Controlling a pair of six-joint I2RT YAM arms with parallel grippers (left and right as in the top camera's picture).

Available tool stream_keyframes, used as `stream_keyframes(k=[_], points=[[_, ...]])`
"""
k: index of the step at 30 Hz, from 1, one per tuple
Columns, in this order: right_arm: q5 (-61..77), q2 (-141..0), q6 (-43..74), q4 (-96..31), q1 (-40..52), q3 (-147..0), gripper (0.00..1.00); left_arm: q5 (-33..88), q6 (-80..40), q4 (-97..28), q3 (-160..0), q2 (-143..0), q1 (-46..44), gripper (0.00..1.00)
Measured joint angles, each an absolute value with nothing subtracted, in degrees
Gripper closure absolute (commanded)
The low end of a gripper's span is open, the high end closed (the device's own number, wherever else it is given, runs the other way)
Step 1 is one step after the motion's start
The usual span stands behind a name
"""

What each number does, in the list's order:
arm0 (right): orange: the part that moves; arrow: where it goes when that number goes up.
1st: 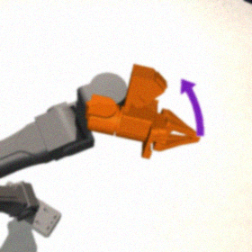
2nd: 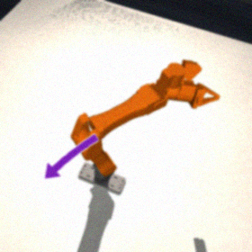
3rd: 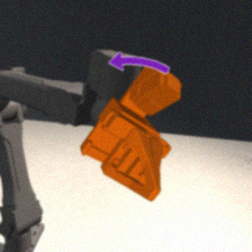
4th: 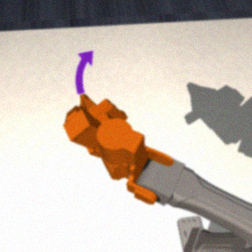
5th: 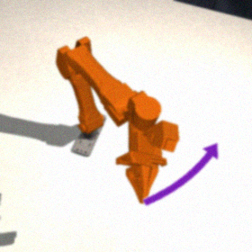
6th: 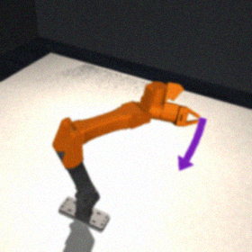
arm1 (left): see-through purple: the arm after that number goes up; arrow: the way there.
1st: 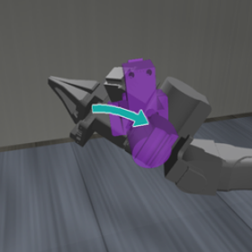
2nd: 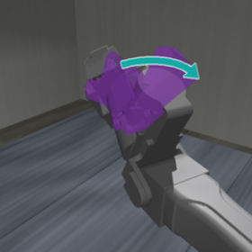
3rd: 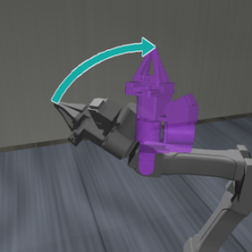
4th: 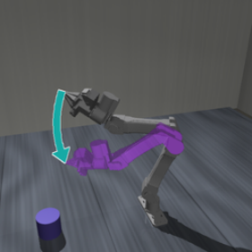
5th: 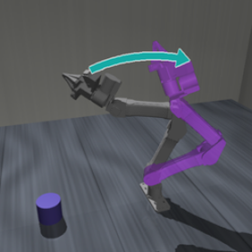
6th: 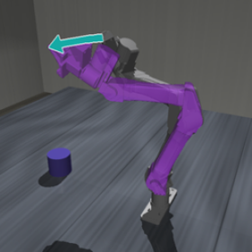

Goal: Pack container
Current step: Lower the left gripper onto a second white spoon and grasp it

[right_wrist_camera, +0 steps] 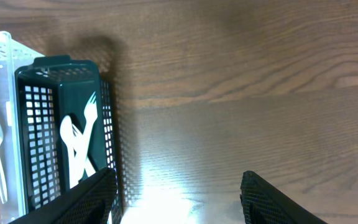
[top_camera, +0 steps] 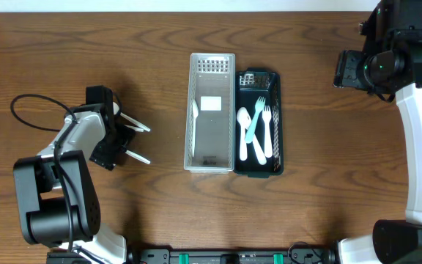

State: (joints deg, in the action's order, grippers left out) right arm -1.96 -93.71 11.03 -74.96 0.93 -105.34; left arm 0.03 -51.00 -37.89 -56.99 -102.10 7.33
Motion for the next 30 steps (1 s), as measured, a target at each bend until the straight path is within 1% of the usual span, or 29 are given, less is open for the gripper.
stream_keyframes(k=[6,8,9,10,11,18,21,24,28,30], points=[[-1.93,-93.71,11.05,-75.05,0.93,-105.34,0.33,0.08,-51.03,-37.87,-57.08,-102.28,7.33,0.24],[-1.96,-93.71,11.03,-75.05,0.93,-105.34,0.33,0.12,-51.05,-37.71,-57.10,-102.30,7.33,0.30],[-1.96,-93.71,11.03,-75.02,0.93,-105.34,0.33,0.21,-51.11,-37.45,-57.12,-102.35,7.33,0.37],[-1.96,-93.71,11.05,-75.05,0.93,-105.34,0.33,0.34,-51.24,-37.23,-57.17,-102.43,7.33,0.42],[-1.96,-93.71,11.05,-75.05,0.93,-105.34,0.33,0.54,-51.00,-37.01,-57.21,-102.52,7.33,0.44],[-1.96,-93.71,11.03,-75.05,0.93,-105.34,0.33,0.91,-51.00,-36.36,-57.36,-102.67,7.33,0.46],[-1.96,-93.71,11.05,-75.05,0.93,-105.34,0.33,0.93,-51.05,-36.12,-57.36,-102.74,7.33,0.51],[-1.96,-93.71,11.05,-75.05,0.93,-105.34,0.33,0.82,-51.00,-35.92,-57.45,-102.87,7.29,0.53],[-1.96,-93.71,11.05,-75.05,0.93,-105.34,0.33,0.91,-51.05,-35.88,-57.95,-103.35,7.29,0.63],[-1.96,-93.71,11.03,-75.05,0.93,-105.34,0.33,0.89,-50.89,-35.79,-58.13,-103.46,7.29,0.64]])
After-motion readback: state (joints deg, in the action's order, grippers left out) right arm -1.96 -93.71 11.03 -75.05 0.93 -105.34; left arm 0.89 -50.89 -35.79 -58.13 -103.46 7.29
